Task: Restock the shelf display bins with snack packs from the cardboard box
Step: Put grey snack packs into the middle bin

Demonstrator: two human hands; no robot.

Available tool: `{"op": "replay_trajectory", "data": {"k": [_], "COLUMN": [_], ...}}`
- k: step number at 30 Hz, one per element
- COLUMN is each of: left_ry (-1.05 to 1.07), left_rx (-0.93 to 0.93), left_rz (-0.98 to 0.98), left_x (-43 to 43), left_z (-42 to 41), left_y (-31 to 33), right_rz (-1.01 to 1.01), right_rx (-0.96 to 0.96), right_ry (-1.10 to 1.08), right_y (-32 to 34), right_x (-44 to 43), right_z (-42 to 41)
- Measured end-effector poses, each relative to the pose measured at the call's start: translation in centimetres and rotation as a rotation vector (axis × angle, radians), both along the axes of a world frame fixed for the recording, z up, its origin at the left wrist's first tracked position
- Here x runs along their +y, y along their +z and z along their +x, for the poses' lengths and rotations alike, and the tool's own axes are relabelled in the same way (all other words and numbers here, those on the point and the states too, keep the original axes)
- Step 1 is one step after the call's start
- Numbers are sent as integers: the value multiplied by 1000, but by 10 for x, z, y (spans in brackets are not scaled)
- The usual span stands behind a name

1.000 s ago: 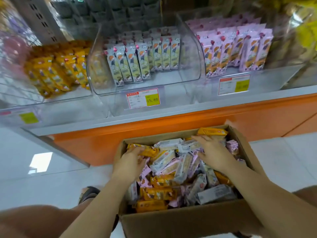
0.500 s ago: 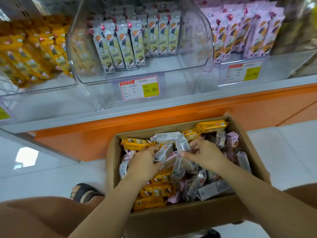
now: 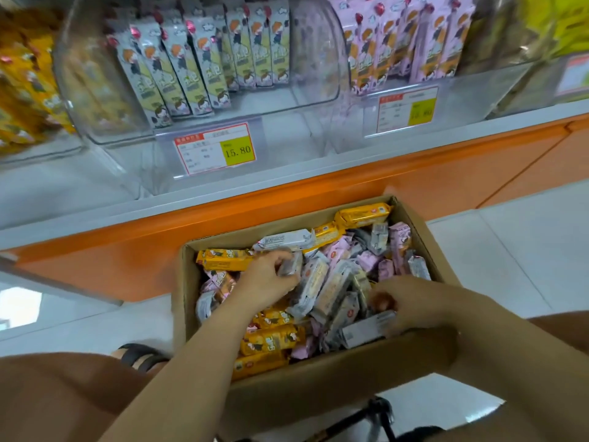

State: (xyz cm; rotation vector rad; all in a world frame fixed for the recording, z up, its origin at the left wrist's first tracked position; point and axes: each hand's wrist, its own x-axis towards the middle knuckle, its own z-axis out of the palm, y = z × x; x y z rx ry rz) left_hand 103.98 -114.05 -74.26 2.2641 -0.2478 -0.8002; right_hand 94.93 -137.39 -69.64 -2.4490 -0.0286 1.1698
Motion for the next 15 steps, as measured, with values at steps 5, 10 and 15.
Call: {"op": "replay_trajectory", "data": {"k": [5,10,15], "left_ry": [25,150,66], "left_rx": [95,92,-93], "left_rz": [35,-101,-75], "left_x": [0,9,10], "left_z": [-2,6,9], "left_y": [4,8,4], "right_rz": [25,328,275], "right_rx": [-84,-174,-191], "right_ry": [29,-454,-536], "right_y": [12,14,-18], "right_x": [-8,0,44], "right_z": [7,10,8]}}
